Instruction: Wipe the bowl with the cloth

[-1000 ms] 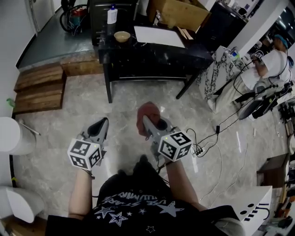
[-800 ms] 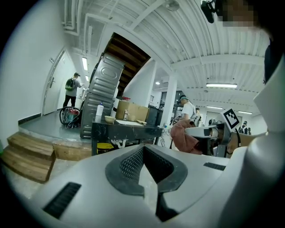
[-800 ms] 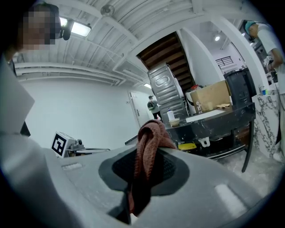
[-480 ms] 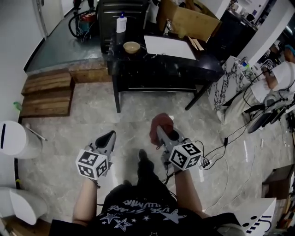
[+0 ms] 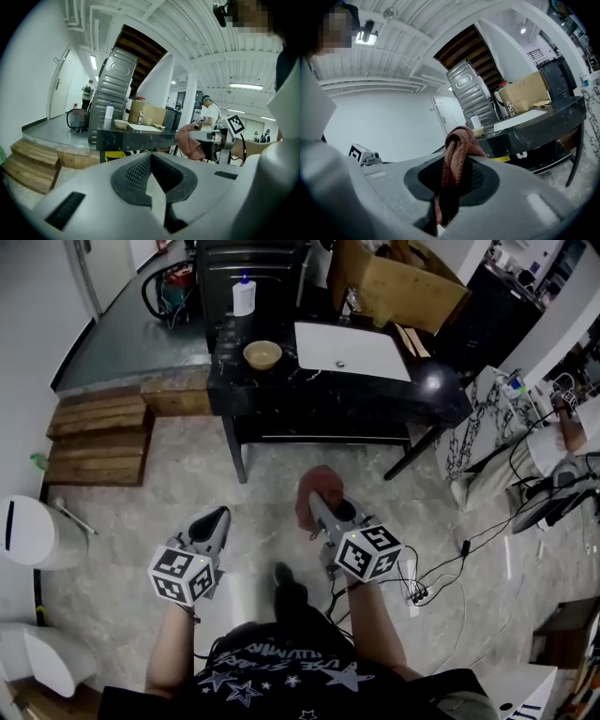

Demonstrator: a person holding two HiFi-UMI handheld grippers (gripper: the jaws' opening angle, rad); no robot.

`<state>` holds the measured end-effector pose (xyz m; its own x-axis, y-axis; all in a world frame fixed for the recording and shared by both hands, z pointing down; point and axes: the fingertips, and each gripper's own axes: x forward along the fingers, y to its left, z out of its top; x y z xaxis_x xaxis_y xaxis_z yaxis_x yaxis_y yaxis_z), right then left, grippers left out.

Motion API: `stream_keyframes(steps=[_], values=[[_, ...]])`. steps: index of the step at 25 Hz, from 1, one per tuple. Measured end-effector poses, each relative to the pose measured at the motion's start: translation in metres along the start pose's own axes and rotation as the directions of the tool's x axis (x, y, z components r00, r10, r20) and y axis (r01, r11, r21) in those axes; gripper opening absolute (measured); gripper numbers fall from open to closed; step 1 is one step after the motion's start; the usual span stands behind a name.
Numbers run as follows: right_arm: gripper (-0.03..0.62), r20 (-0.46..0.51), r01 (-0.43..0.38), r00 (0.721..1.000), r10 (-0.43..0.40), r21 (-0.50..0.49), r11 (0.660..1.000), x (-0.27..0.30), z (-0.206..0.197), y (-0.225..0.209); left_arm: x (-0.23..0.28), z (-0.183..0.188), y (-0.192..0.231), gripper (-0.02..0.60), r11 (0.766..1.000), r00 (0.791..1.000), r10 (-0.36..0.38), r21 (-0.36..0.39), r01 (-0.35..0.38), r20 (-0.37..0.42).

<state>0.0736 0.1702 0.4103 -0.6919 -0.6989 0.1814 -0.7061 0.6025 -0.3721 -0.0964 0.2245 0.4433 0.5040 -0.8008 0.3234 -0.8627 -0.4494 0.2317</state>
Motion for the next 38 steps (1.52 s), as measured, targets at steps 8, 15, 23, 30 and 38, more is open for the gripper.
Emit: stream_keyframes(steps=[8,15,23,30,38], values=[[0.066,-0.015,-0.040,0.999,0.040,0.021,0.999,0.032,0.036,-0.073,0.074,0.032,-0.002,0.008,0.999,0.999,0.038,0.004,-0.038,-0.001],[0.066,-0.026,-0.115,0.993,0.115,-0.004,0.993,0.053,0.058,-0.101,0.106,0.050,0.005,0.008,0.994,0.994,0.106,-0.002,-0.106,0.015],[0.066,-0.023,-0.127,0.992,0.127,0.004,0.992,0.061,0.066,-0.118,0.125,0.056,0.008,0.008,0.993,0.993,0.119,-0.006,-0.119,0.012],[0.066,-0.046,-0.096,0.994,0.096,0.004,0.995,0.079,0.067,-0.131,0.140,0.066,0.033,0.008,0.994,0.994,0.108,-0.019,-0.107,0.024],[0.066,-0.054,-0.043,0.998,0.042,-0.004,0.999,0.131,0.081,-0.148,0.175,0.096,0.085,0.008,0.998,0.997,0.060,-0.013,-0.060,0.040]])
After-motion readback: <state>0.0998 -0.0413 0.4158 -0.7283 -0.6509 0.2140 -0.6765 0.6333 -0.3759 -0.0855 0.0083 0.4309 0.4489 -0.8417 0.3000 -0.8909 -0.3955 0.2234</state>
